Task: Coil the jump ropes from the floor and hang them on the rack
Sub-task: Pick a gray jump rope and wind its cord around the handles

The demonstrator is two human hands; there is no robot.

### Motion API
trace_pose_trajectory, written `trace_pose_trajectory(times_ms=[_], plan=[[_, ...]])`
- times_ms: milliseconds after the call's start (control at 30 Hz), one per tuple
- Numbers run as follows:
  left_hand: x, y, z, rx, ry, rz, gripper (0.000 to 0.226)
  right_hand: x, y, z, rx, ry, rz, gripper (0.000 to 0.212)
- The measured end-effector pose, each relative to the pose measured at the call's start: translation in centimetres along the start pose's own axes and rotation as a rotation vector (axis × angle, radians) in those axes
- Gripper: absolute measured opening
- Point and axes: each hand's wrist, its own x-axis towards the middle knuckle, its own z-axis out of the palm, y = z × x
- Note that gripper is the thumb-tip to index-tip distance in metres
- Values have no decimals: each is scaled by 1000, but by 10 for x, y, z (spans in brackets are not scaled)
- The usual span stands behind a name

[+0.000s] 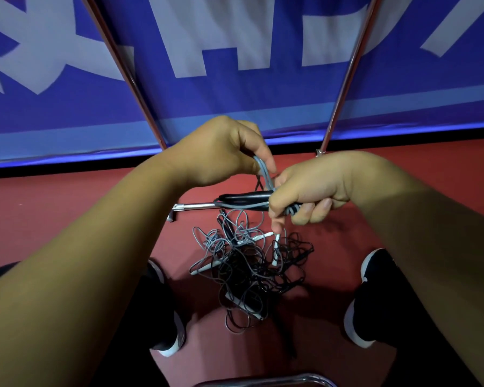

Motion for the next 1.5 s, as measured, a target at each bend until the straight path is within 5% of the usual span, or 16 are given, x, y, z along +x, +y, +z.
trace_pose_trajectory(times_ms=[333, 533, 700, 900, 1033, 1167, 1500], plan=[[5, -13, 4, 375, 20, 92, 32, 32, 12, -20, 40, 445, -113, 5], [8, -14, 23, 411, -113, -358, 19, 42, 9, -22, 40, 667, -247, 4], [4, -5, 21, -232, -74, -646, 27, 44, -1, -18, 323, 610, -395, 24], [3, -17, -6, -709, -62, -409, 18, 25, -11, -22, 542, 490, -505, 15], [1, -25, -17, -518, -36, -252, 15, 9, -13, -23, 584, 364, -562, 23], [-2, -25, -24, -204, -32, -279, 11, 2, -15, -20, 601, 301, -556, 65], [2, -24, -5, -143, -155, -384, 27, 0, -27, -10, 562, 443, -455, 13]])
